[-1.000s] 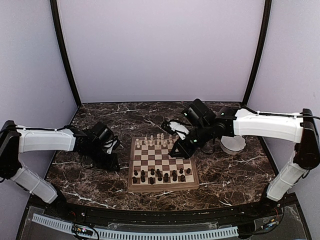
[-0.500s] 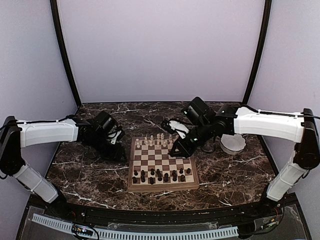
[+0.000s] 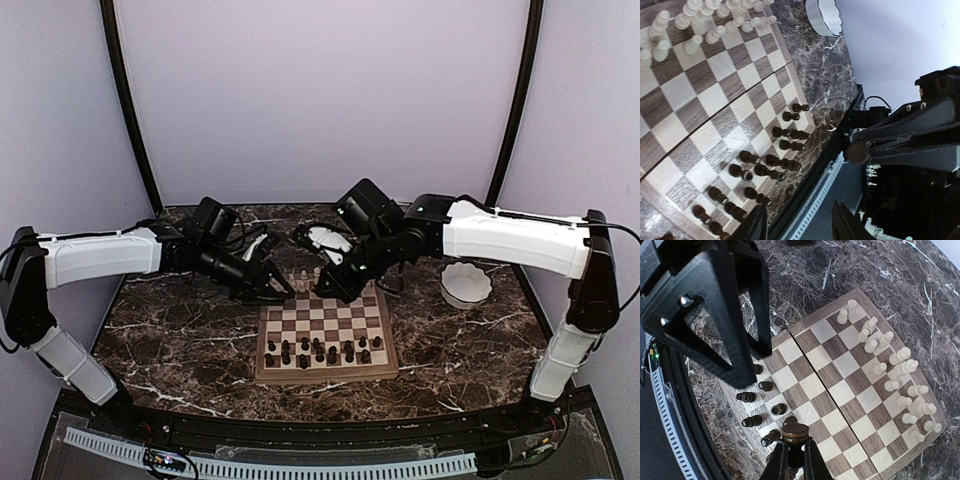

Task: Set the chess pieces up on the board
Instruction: Place the pawn at the center of the board, then pass from the right arm to the left

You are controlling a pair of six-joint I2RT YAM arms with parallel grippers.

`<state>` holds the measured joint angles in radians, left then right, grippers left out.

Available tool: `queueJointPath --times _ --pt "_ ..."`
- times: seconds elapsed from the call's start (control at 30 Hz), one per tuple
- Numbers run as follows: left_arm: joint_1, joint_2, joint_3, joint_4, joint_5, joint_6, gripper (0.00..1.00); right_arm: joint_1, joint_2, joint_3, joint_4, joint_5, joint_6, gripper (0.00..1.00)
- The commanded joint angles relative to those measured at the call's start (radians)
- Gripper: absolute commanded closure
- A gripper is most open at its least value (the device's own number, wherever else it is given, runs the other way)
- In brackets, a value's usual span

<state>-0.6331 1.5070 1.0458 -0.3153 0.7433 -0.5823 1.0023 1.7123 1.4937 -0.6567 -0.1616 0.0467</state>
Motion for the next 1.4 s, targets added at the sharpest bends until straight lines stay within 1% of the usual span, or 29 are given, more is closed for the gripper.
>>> queueJointPath --times 0.0,0.07,0.43,0.63,0.77,0.87,0.93,1.0,1.03,1.1,1.2,1.23,1.37 --pt "0.003 0.017 -0.04 0.207 0.211 -0.139 0.53 0.049 0.059 0.091 -0.054 0.102 -0.077 0.91" --pt "0.003 0.029 -0.053 0.255 0.239 -0.173 0.52 0.058 0.075 0.11 -0.064 0.109 -0.091 0.91" --pt "0.004 0.092 -0.024 0.297 0.291 -0.19 0.5 0.066 0.091 0.149 -0.054 0.079 -0.121 0.9" --pt "0.003 0.131 0.014 0.284 0.302 -0.176 0.54 0.067 0.089 0.154 -0.05 0.054 -0.139 0.9" --pt "0.009 0.144 0.016 0.308 0.316 -0.182 0.54 0.066 0.083 0.147 -0.049 0.042 -0.147 0.9" --pt "0.016 0.151 0.005 0.374 0.346 -0.206 0.55 0.067 0.076 0.139 -0.038 0.025 -0.151 0.9" --pt "0.02 0.158 -0.01 0.448 0.375 -0.245 0.56 0.067 0.072 0.134 -0.03 0.027 -0.15 0.9" --pt "0.021 0.167 -0.03 0.538 0.41 -0.296 0.59 0.067 0.072 0.137 -0.03 0.03 -0.151 0.9" --pt "0.022 0.176 -0.043 0.597 0.419 -0.334 0.62 0.067 0.073 0.138 -0.03 0.033 -0.15 0.89" --pt "0.023 0.19 -0.049 0.651 0.447 -0.374 0.66 0.066 0.078 0.143 -0.033 0.049 -0.148 0.9" --pt "0.023 0.2 -0.048 0.666 0.463 -0.389 0.65 0.067 0.082 0.148 -0.038 0.066 -0.146 0.89" --pt "0.023 0.201 -0.046 0.656 0.462 -0.385 0.63 0.067 0.082 0.148 -0.038 0.072 -0.145 0.89" --pt "0.025 0.203 -0.042 0.594 0.458 -0.351 0.63 0.065 0.075 0.143 -0.032 0.092 -0.142 0.89"
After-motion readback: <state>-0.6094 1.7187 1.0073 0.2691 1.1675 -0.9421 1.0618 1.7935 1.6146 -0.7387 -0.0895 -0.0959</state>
